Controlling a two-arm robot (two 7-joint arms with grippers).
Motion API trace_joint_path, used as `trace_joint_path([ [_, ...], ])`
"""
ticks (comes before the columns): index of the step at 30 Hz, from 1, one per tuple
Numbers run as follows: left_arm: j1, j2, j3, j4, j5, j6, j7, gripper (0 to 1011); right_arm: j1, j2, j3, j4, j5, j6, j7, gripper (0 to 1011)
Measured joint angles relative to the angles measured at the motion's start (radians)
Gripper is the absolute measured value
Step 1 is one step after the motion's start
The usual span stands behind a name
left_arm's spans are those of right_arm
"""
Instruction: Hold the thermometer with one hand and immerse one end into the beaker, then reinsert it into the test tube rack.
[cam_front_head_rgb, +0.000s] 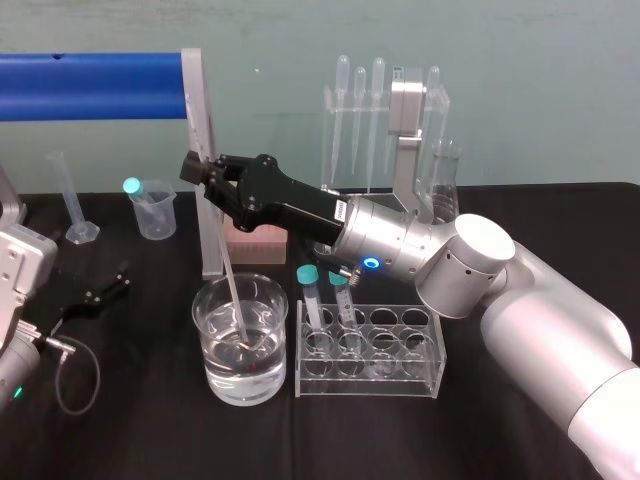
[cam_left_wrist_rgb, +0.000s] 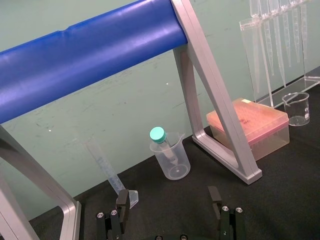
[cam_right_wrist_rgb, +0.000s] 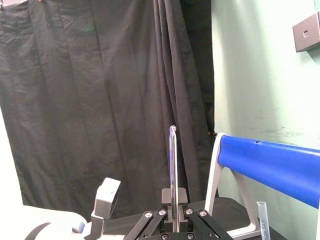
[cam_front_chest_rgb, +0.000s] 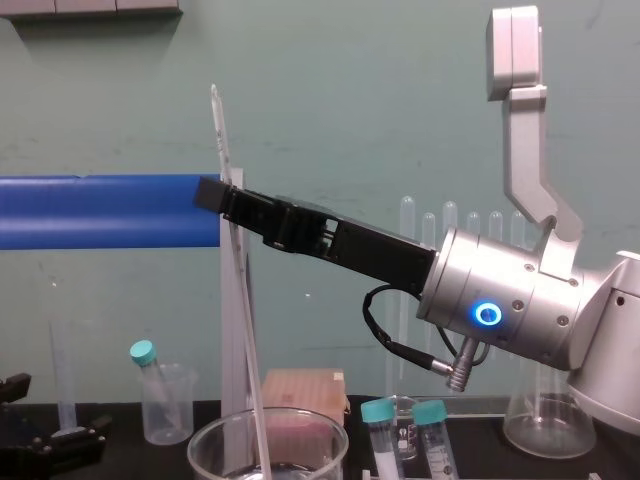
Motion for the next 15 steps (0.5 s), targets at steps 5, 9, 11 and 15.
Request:
trace_joint_path([
  [5, 0.000, 0.000, 0.000, 0.000, 0.000, 0.000, 0.000, 1008, 0.000, 0.000, 0.000, 0.000, 0.000, 0.000, 0.000, 58],
  [9, 0.000, 0.000, 0.000, 0.000, 0.000, 0.000, 0.000, 1008, 0.000, 0.000, 0.000, 0.000, 0.000, 0.000, 0.000, 58],
  [11, 0.000, 0.000, 0.000, 0.000, 0.000, 0.000, 0.000, 1008, 0.000, 0.000, 0.000, 0.000, 0.000, 0.000, 0.000, 58],
  [15, 0.000, 0.000, 0.000, 0.000, 0.000, 0.000, 0.000, 1008, 0.000, 0.000, 0.000, 0.000, 0.000, 0.000, 0.000, 58],
])
